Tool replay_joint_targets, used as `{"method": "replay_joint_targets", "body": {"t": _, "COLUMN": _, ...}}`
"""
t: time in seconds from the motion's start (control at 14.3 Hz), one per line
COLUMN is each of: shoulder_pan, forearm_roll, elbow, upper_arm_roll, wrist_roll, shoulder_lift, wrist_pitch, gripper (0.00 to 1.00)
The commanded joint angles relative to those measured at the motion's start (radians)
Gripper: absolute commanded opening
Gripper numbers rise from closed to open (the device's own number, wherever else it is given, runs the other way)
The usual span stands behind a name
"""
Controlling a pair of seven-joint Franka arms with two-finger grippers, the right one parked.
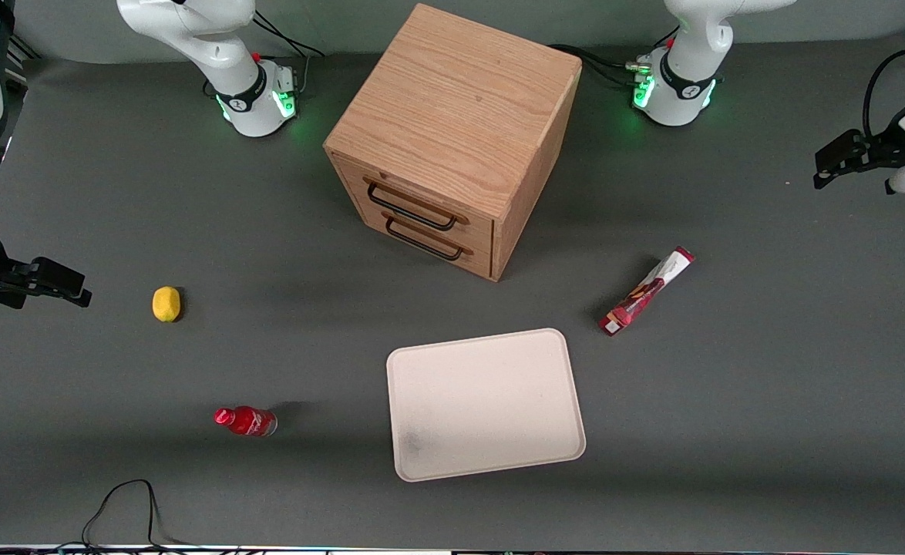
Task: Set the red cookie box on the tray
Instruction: 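Move the left gripper down over the red tartan shortbread box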
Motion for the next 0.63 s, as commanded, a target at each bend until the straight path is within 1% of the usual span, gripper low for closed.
{"method": "replay_joint_targets", "body": {"t": 0.0, "shoulder_pan": -0.032, "forearm_roll": 0.010, "elbow": -0.029, "upper_arm_roll": -0.004, "wrist_roll": 0.115, "shoulder_lift": 0.037, "wrist_pitch": -0.007, "gripper": 1.00}}
{"method": "replay_joint_targets", "body": {"t": 0.14, "shoulder_pan": -0.044, "forearm_roll": 0.011, "elbow": -0.035, "upper_arm_roll": -0.015, "wrist_roll": 0.319, "shoulder_lift": 0.073, "wrist_pitch": 0.034, "gripper": 1.00}}
{"method": "replay_joint_targets", "body": {"t": 0.28, "shoulder_pan": -0.057, "forearm_roll": 0.011, "elbow": -0.051, "upper_arm_roll": -0.015, "wrist_roll": 0.506, "shoulder_lift": 0.121, "wrist_pitch": 0.115, "gripper": 0.98}}
{"method": "replay_joint_targets", "body": {"t": 0.42, "shoulder_pan": -0.076, "forearm_roll": 0.011, "elbow": -0.080, "upper_arm_roll": -0.015, "wrist_roll": 0.614, "shoulder_lift": 0.159, "wrist_pitch": 0.175, "gripper": 0.98}}
{"method": "replay_joint_targets", "body": {"t": 0.56, "shoulder_pan": -0.086, "forearm_roll": 0.011, "elbow": -0.115, "upper_arm_roll": -0.049, "wrist_roll": 0.639, "shoulder_lift": 0.179, "wrist_pitch": 0.195, "gripper": 0.97}}
